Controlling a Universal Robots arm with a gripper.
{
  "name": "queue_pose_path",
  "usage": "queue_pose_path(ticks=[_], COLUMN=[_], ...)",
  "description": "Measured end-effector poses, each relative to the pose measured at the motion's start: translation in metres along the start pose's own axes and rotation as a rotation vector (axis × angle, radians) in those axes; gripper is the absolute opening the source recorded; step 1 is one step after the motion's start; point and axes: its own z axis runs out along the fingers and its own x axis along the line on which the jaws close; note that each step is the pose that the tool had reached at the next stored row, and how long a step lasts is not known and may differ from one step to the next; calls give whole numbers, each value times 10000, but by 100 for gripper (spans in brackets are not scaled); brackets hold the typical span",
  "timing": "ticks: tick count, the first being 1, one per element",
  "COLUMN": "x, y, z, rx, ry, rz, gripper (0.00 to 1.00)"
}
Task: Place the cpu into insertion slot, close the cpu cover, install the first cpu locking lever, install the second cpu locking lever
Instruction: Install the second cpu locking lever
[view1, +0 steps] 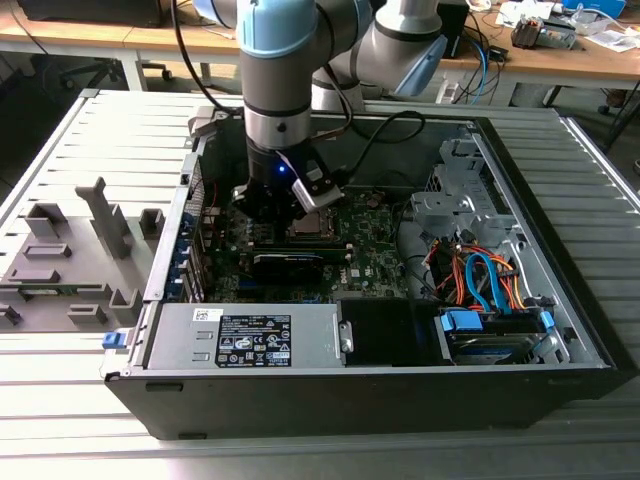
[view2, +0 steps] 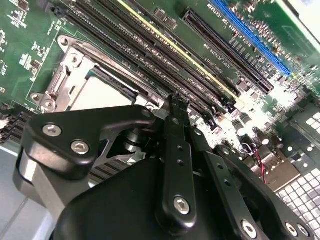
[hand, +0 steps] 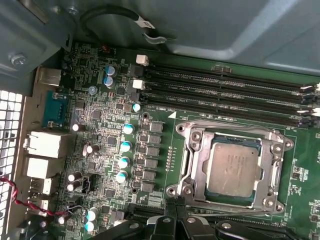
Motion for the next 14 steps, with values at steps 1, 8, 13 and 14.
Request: queue_pose_path(ticks=[1,8,13,14], x=[1,4,0,-1], y=[1,17,52,59], z=[10,43,61,63], rx=[0,1,5,4], ry=[0,1,3,3], rz=[-2,0,-3,-3], gripper=[11,11,11,11])
